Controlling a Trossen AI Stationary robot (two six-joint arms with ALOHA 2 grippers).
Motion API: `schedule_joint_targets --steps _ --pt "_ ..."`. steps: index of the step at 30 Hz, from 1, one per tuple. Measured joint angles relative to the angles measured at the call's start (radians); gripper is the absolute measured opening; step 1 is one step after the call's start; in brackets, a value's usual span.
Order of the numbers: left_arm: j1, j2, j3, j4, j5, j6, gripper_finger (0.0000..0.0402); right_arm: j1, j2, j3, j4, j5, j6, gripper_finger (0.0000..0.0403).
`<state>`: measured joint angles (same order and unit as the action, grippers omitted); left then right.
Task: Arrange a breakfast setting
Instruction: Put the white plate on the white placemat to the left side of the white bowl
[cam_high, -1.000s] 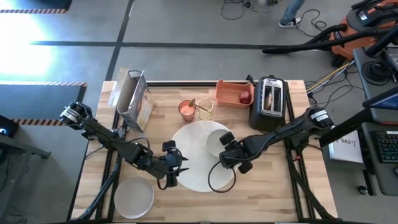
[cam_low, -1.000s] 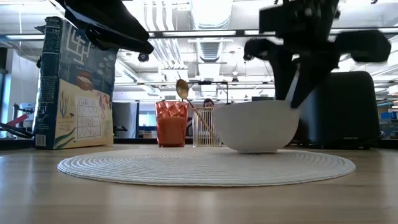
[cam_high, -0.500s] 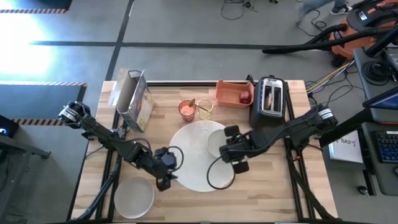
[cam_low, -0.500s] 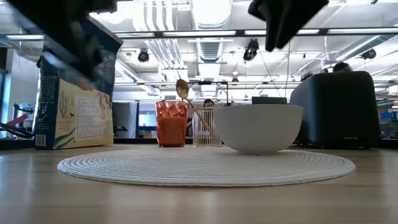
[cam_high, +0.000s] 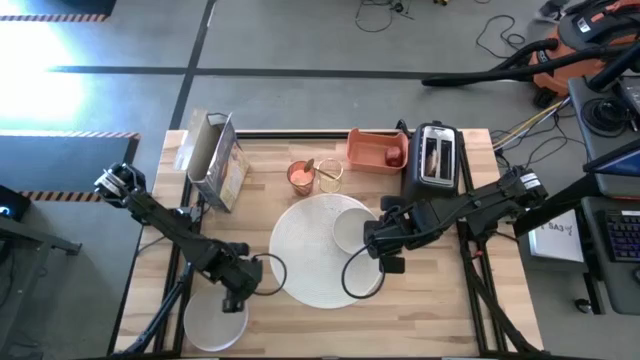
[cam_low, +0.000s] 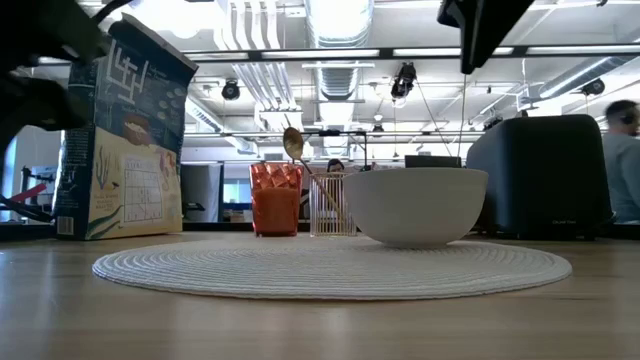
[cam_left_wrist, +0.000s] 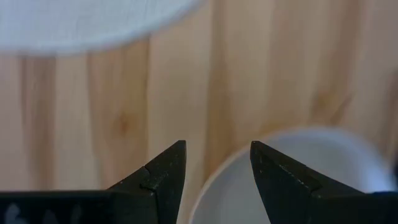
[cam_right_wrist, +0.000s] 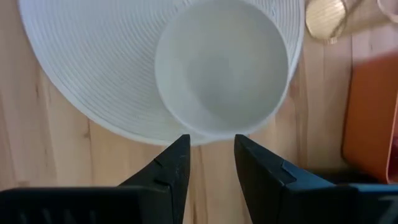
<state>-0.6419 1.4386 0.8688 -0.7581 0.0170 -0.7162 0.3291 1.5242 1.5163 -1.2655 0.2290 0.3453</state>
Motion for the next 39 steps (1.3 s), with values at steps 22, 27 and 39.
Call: schedule_joint_targets --steps 22,27,39 --pt "-0.027 0.121 -0.003 -0.099 0.105 0.066 0.0164 0.029 0.003 -0.017 -0.013 0.000 0.000 0.0116" --pt "-0.027 0.185 -0.003 -0.098 0.102 0.094 0.0164 0.029 0.003 -0.017 -0.009 0.003 -0.004 0.0116" --pt "-0.025 0.218 -0.002 -0.081 0.155 0.065 0.0090 0.029 0.003 -0.017 -0.008 0.008 -0.004 0.0116"
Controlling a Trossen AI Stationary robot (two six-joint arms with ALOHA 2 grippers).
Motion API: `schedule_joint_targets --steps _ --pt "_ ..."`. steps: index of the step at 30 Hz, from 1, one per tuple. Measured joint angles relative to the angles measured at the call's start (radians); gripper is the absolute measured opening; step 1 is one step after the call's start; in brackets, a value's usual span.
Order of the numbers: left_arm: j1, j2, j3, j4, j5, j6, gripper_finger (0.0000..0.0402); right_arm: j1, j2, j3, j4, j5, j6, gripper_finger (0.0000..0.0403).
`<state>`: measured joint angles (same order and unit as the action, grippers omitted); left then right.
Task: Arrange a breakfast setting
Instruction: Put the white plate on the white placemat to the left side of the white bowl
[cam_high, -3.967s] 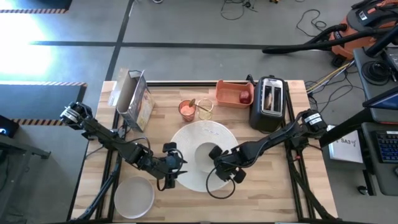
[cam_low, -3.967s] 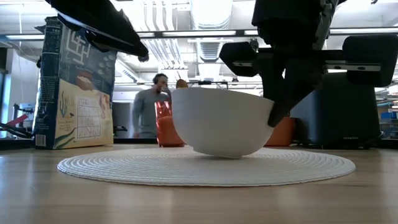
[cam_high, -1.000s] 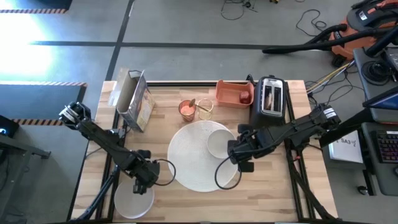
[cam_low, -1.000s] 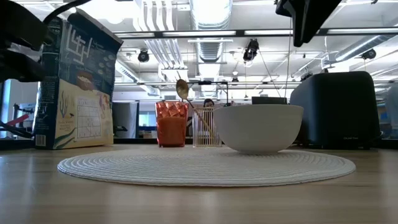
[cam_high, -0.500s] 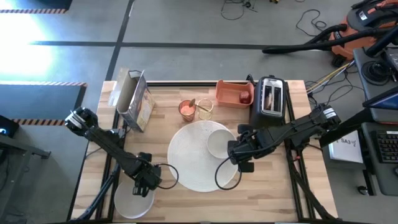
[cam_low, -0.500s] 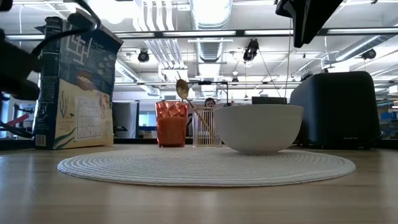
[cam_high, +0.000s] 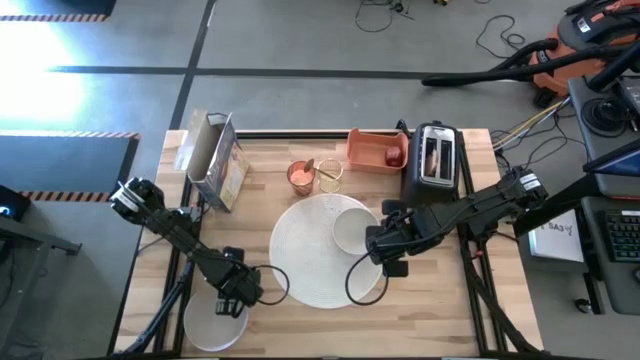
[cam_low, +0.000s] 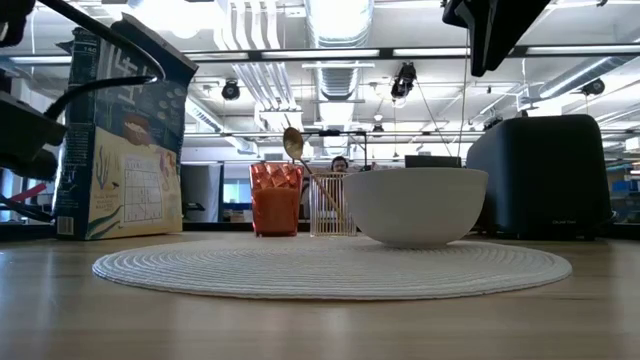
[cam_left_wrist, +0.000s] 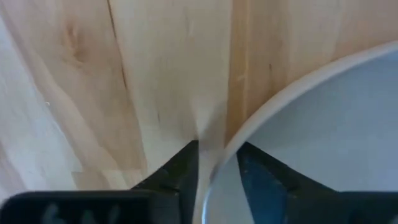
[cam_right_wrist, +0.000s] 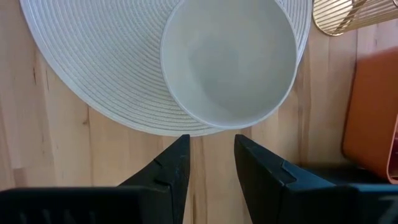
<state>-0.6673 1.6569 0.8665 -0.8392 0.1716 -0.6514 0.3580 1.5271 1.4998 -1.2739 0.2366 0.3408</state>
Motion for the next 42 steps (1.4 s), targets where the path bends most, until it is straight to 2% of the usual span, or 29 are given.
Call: schedule_joint_targets --steps 6,8,19,24,27,32,35,42 --pt "0.003 -0.002 -0.001 0.017 0.057 -0.066 0.0015 0.000 0.000 0.000 0.004 0.001 -0.003 0.0116" --pt "0.003 -0.002 0.001 0.020 0.071 -0.072 0.0006 0.000 0.000 0.000 0.005 0.001 -0.004 0.0116" --pt "0.030 -0.002 0.057 0.042 0.074 -0.087 0.0002 0.000 0.000 0.000 0.007 0.001 -0.004 0.0116" --pt "0.073 -0.002 0.123 0.047 0.066 -0.039 0.0001 0.000 0.000 0.000 0.007 0.001 -0.004 0.0116" --pt "0.110 -0.003 0.167 0.051 0.024 0.005 0.0001 0.000 0.000 0.000 0.007 0.001 -0.004 0.0116" --pt "0.191 -0.003 0.235 0.052 -0.080 0.085 0.0001 0.000 0.001 0.000 0.006 0.001 -0.004 0.0116" --pt "0.263 -0.003 0.262 0.050 -0.159 0.045 0.0001 0.000 0.001 0.000 -0.006 0.001 -0.004 0.0116" --pt "0.434 -0.003 0.262 0.050 -0.175 -0.036 0.0001 0.000 0.001 0.000 -0.053 0.001 0.000 0.0116"
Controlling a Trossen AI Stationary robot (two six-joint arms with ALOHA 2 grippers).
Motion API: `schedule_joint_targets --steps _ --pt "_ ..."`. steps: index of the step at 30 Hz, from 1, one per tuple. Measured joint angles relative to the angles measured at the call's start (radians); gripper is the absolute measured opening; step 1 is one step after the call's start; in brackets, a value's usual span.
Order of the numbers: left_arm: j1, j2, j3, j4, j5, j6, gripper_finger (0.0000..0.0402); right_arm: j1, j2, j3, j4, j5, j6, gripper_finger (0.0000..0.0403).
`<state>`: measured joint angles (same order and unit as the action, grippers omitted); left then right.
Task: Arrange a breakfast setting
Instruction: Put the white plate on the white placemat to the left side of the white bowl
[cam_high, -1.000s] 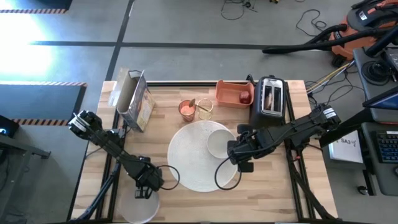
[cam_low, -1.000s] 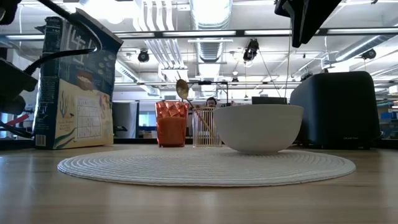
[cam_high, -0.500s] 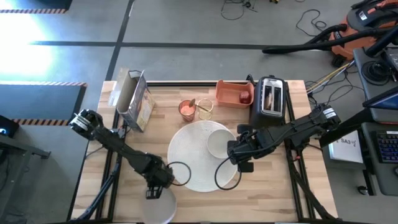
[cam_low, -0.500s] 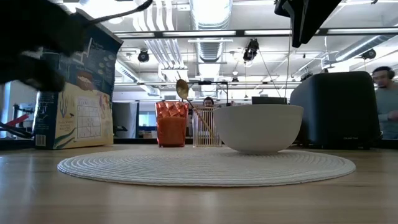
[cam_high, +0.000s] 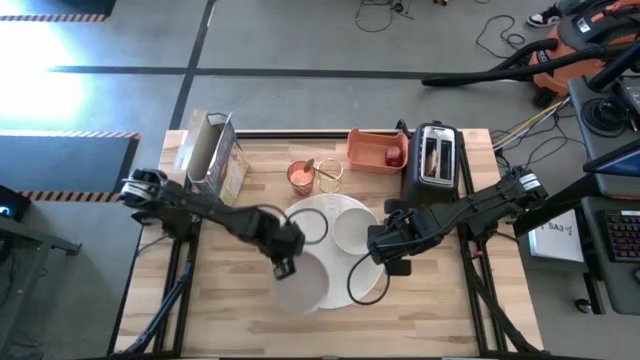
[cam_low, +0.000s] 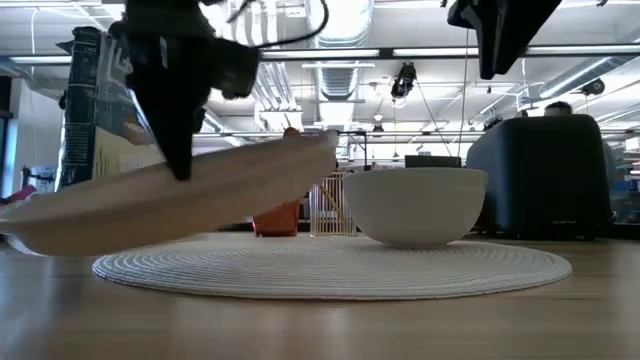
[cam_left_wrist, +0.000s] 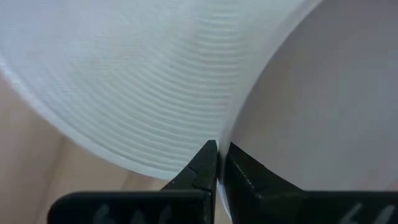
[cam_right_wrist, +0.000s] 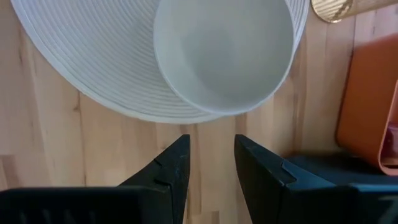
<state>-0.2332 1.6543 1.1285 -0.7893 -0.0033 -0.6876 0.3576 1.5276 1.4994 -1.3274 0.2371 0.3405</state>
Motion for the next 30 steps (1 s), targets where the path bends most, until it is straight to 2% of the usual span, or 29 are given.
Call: schedule_joint_targets --steps 14,26,30 --pt "0.220 0.010 -0.071 0.020 0.008 0.059 0.0001 0.000 0.000 0.000 -0.029 0.000 -0.016 0.0116" --pt "0.240 0.086 -0.062 0.074 0.003 0.131 0.0003 0.000 0.000 0.000 -0.029 0.000 -0.068 0.0116" --pt "0.240 0.111 -0.059 0.094 -0.026 0.139 0.0020 0.000 0.000 0.000 -0.029 0.000 -0.073 0.0116"
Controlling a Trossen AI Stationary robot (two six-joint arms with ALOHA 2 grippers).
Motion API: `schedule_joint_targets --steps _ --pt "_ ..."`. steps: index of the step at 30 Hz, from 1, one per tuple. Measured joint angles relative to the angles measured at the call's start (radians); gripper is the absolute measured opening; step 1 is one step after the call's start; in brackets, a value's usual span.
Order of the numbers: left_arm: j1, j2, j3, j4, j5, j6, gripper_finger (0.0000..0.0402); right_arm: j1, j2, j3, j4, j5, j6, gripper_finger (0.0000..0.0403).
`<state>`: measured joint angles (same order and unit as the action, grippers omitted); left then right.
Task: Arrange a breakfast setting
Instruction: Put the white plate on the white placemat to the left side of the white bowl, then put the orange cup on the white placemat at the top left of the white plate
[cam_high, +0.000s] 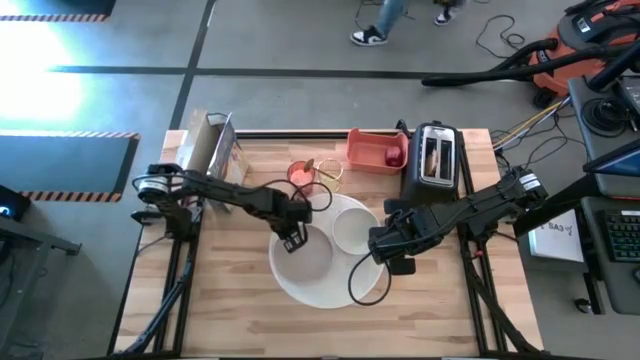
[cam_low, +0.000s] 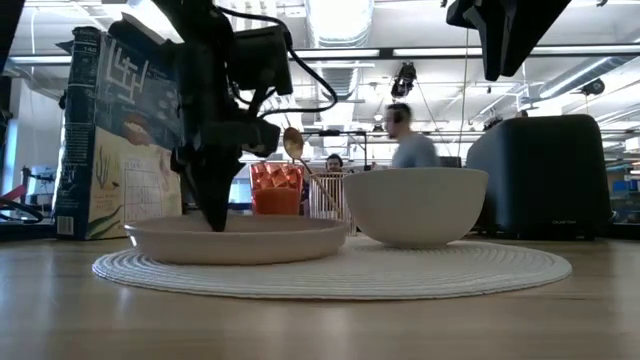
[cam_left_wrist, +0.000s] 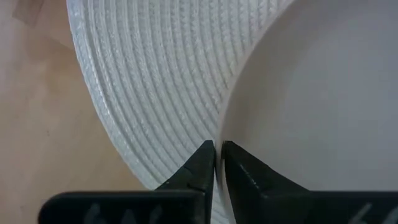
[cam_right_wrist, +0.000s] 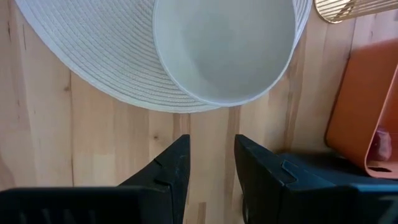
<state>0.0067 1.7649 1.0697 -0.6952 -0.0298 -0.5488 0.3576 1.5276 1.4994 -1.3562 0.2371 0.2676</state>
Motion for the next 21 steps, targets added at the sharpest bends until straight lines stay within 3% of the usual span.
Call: schedule_joint_targets --steps 7,12,21 --pt "0.000 0.011 0.049 -0.048 -0.007 0.086 0.0074 0.000 0.000 0.000 0.000 0.000 -0.006 0.0116" --pt "0.000 0.001 0.152 -0.154 -0.007 0.187 0.0107 0.000 0.000 0.000 -0.002 0.000 -0.006 0.0116" --pt "0.002 0.000 0.265 -0.179 -0.085 0.382 0.0122 0.000 -0.028 -0.001 -0.044 0.033 -0.009 0.0116"
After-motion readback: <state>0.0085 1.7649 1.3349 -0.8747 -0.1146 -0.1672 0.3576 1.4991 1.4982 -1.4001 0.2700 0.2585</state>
